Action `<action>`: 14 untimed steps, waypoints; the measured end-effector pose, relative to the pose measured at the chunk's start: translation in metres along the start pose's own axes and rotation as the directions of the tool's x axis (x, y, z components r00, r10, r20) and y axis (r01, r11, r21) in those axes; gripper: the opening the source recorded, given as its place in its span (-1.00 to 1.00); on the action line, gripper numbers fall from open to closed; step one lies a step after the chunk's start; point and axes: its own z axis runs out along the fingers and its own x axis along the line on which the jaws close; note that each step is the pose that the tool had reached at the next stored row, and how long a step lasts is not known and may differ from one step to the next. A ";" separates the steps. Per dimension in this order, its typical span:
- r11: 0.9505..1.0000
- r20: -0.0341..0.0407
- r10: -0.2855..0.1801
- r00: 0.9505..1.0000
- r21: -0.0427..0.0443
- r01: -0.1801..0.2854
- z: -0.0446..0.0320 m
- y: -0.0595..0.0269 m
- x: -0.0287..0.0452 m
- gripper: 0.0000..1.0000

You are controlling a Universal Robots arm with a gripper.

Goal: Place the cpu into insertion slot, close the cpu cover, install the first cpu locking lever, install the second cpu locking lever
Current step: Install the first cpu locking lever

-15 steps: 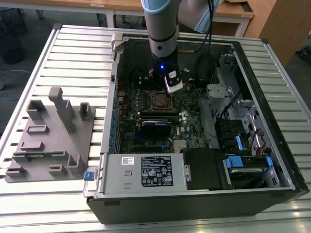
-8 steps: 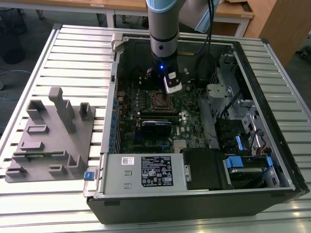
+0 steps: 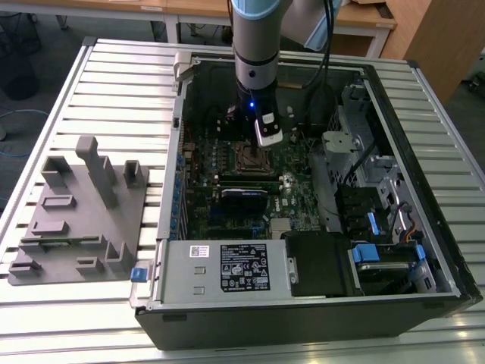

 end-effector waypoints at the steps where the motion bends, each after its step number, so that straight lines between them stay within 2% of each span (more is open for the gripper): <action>1: 1.000 0.000 0.000 1.000 0.000 0.000 -0.0004 0.0001 0.0000 -0.80; 8: 1.000 0.000 0.000 1.000 0.002 0.000 -0.0076 0.0012 -0.0006 -0.80; 9: 1.000 0.001 -0.001 1.000 0.009 0.001 -0.0076 0.0013 -0.0006 -0.80; 12: 0.998 0.011 -0.007 1.000 0.059 0.007 -0.0077 0.0012 -0.0008 -0.80; 13: 0.997 0.014 -0.009 1.000 0.072 0.008 -0.0077 0.0013 -0.0008 -0.80; 14: 0.997 0.014 -0.011 1.000 0.078 0.010 -0.0076 0.0013 -0.0010 -0.80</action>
